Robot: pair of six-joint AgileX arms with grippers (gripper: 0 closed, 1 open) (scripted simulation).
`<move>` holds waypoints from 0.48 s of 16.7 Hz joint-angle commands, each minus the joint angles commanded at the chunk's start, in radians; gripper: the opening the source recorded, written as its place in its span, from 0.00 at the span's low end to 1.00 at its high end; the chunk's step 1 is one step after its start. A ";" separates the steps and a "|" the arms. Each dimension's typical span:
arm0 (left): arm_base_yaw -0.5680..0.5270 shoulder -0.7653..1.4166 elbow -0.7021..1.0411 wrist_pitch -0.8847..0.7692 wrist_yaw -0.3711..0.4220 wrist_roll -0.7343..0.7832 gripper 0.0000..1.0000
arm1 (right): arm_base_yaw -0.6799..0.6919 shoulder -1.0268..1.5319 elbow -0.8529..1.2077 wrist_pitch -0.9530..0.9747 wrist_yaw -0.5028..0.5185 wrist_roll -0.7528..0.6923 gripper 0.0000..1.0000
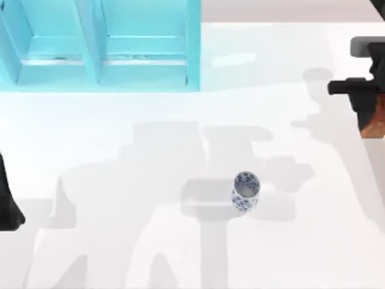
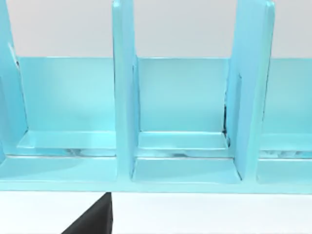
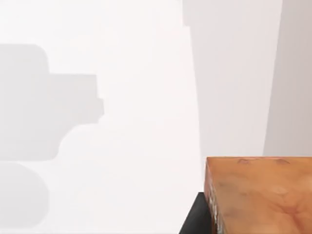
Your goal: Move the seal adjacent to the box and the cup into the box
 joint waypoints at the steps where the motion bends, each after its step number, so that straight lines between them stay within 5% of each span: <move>1: 0.000 0.000 0.000 0.000 0.000 0.000 1.00 | 0.001 0.000 -0.024 0.033 -0.004 0.000 0.00; 8: 0.000 0.000 0.000 0.000 0.000 0.000 1.00 | -0.001 0.020 -0.145 0.164 0.000 0.000 0.00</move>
